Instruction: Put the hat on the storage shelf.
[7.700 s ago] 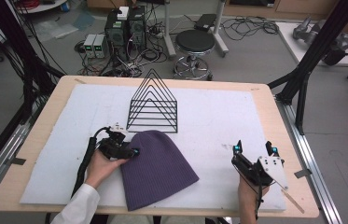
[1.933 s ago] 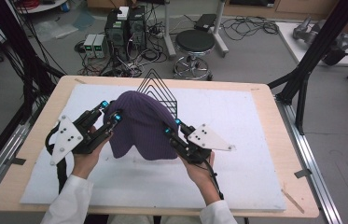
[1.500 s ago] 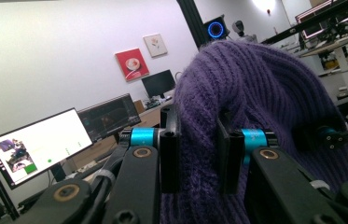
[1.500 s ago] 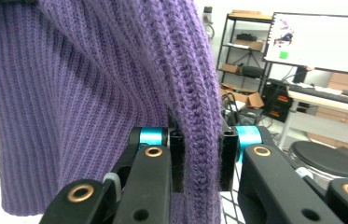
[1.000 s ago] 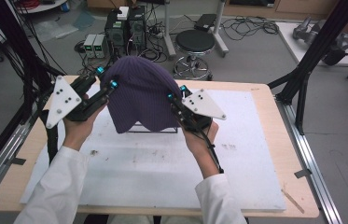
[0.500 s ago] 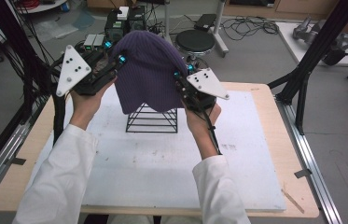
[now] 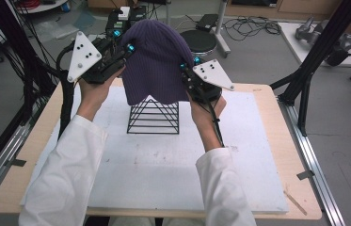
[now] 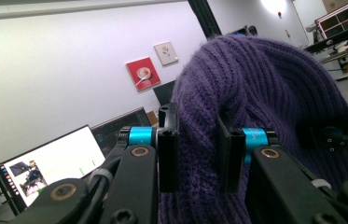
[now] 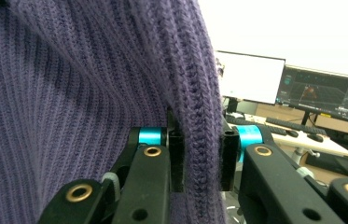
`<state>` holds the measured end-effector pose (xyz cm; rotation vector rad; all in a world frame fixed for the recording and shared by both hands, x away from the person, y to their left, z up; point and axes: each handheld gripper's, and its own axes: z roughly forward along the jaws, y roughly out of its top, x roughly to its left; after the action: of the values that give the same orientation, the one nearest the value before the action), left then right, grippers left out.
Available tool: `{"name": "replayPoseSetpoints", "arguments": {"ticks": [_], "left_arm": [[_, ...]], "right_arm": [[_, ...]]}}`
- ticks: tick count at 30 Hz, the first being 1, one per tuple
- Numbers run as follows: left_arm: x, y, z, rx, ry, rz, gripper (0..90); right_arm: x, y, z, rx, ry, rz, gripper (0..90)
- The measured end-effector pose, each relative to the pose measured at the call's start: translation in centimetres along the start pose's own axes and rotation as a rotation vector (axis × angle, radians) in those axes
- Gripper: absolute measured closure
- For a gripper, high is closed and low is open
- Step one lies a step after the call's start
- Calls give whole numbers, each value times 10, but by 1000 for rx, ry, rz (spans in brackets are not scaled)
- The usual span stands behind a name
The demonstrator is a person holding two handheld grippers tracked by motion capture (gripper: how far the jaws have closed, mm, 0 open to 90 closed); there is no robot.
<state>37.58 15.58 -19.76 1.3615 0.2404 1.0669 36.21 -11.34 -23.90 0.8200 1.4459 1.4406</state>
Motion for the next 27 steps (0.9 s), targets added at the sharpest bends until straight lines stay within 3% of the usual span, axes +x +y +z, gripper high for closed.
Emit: {"name": "replayPoseSetpoints", "arguments": {"ticks": [10,21,27], "left_arm": [[-4,-23,-3,65,2,4,741],[-12,-48,-11,138,-11,21,741],[-19,-64,-14,191,-22,53,741]], "right_arm": [[7,-15,7,54,-28,-21,791],[18,-50,10,126,0,-16,791],[21,-67,10,171,8,-20,790]]}}
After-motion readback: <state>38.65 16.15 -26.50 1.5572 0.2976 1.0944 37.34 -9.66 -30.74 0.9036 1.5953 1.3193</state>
